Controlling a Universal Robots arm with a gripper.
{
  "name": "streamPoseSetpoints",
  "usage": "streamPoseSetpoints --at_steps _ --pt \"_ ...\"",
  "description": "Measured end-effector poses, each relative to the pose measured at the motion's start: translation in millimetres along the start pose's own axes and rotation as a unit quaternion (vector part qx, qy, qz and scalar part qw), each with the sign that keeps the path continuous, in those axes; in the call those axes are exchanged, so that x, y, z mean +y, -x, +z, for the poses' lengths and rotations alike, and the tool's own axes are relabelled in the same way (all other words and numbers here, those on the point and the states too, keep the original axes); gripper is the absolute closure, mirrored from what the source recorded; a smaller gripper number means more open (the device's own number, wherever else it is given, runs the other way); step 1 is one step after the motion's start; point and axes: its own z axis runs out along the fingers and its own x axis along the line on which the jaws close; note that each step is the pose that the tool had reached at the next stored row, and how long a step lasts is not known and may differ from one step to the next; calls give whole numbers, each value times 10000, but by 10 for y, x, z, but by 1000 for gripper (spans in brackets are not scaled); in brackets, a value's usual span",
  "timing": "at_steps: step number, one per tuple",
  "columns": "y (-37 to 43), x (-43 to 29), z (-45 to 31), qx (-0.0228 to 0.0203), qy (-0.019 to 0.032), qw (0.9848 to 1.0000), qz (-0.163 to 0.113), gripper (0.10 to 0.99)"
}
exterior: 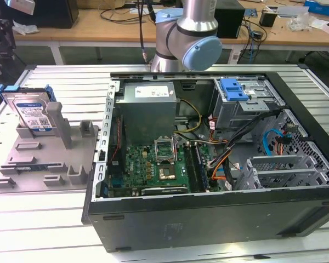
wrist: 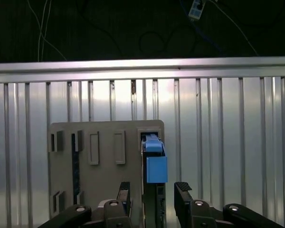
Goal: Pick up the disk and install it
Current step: 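Pick up the disk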
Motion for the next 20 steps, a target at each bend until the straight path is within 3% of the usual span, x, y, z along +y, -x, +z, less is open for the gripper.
streamPoseSetpoints --at_steps 20 --pt "4 27 199 -2 -7 10000 -6 592"
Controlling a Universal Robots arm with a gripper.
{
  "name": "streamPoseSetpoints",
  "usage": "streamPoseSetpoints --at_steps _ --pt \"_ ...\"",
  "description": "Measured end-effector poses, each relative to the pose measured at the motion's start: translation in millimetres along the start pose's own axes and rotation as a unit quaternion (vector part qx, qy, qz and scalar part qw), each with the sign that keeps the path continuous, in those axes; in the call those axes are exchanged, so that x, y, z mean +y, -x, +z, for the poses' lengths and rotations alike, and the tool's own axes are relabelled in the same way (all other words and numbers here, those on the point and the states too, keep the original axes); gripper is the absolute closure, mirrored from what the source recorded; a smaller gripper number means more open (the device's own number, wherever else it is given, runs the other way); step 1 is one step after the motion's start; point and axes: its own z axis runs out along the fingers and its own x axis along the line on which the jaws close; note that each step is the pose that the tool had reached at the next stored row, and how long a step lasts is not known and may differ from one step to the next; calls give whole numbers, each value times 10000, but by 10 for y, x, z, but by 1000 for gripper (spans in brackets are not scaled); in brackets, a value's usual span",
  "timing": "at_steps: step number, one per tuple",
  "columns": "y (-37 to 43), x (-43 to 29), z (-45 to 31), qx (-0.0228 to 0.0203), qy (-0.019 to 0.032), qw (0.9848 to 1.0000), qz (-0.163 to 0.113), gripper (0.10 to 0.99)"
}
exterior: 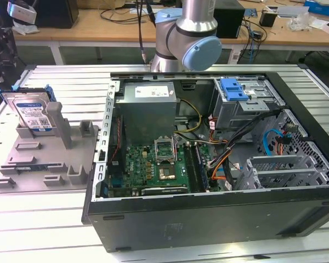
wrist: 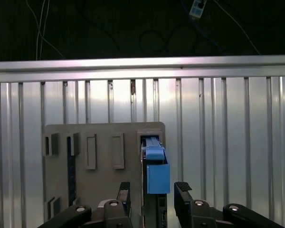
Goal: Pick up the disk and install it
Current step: 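Pick up the disk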
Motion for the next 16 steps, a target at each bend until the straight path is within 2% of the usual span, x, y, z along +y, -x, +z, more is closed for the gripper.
streamPoseSetpoints --at_steps 3,9,11,16 --pt "0 2 42 -2 0 10000 -2 592" --pt "35 25 69 -3 0 10000 -25 592" --pt "63 48 100 -2 -1 10000 -50 592" --pt "64 57 124 -2 0 10000 -62 592"
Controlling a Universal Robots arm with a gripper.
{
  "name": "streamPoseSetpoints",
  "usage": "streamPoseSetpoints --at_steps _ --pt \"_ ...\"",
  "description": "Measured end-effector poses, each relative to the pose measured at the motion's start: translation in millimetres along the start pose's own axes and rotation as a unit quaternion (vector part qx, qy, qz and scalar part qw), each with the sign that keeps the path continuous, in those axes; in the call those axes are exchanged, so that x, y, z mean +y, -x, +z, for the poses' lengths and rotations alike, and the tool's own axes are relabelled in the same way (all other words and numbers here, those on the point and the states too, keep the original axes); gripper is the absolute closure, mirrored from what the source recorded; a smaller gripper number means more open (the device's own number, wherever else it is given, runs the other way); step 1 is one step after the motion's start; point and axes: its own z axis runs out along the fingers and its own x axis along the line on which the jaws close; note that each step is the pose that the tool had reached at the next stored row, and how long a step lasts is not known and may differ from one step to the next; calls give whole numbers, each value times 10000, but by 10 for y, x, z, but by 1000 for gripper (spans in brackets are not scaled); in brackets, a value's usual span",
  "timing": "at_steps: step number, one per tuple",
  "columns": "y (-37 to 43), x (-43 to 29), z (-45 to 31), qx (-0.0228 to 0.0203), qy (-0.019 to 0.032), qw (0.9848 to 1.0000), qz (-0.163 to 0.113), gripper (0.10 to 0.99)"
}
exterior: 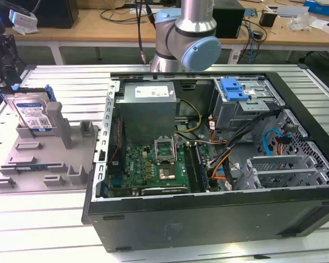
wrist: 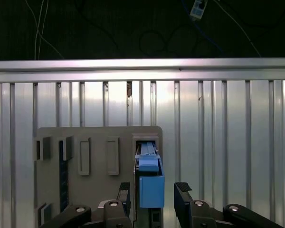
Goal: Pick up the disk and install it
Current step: 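Pick up the disk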
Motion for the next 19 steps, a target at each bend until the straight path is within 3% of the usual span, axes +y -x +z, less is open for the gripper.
streamPoseSetpoints --at_steps 19 --pt "-10 -2 68 0 -1 10000 -1 592"
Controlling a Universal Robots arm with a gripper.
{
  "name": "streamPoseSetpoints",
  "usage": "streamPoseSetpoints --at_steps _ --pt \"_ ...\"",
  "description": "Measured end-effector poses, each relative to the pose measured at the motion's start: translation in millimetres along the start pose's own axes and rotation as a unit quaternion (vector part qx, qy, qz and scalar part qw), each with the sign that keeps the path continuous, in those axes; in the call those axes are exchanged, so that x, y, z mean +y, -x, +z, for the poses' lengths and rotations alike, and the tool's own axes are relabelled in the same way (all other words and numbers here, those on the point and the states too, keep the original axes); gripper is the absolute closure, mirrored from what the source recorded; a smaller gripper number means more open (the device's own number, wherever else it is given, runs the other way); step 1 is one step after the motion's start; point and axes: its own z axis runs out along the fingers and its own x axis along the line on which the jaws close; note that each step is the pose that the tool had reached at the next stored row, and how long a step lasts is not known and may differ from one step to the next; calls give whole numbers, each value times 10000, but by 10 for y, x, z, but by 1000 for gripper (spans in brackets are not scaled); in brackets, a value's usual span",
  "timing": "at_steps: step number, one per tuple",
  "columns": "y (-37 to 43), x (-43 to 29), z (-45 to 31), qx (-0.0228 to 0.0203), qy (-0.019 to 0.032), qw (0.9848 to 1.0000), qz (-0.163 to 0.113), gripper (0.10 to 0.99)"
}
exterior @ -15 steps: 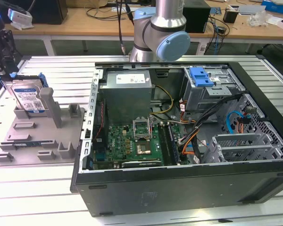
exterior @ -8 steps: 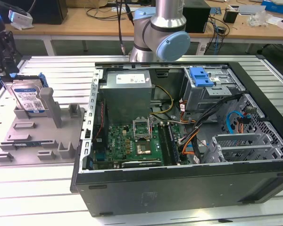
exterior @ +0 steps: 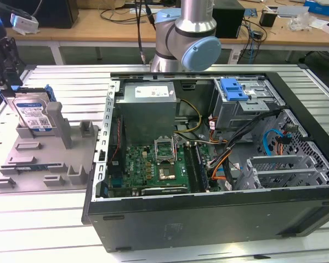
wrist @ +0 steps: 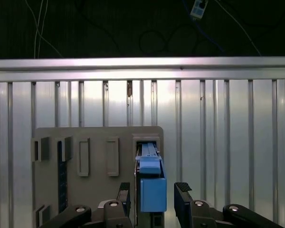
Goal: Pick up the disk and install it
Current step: 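Pick up the disk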
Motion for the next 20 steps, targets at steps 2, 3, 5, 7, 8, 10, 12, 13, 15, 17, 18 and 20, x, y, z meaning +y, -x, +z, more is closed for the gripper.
streamPoseSetpoints --at_steps 2,3,5,7,8,10,12,13,15,17,18,20 --pt "-2 -2 13 0 0 10000 0 592" --pt "-2 -4 18 0 0 10000 0 592" --pt "-3 -7 32 0 0 10000 0 592" --pt "-3 -9 44 0 0 10000 0 592" --pt "-3 -9 50 0 0 10000 0 592" --pt "-4 -10 75 0 0 10000 0 592" --pt "-5 -10 91 0 0 10000 0 592" --pt "-5 -10 102 0 0 10000 0 592" --pt "-5 -10 121 0 0 10000 0 592" --pt "-5 -11 143 0 0 10000 0 592" --pt "-5 -11 150 0 0 10000 0 592" --pt "-6 -11 168 0 0 10000 0 592"
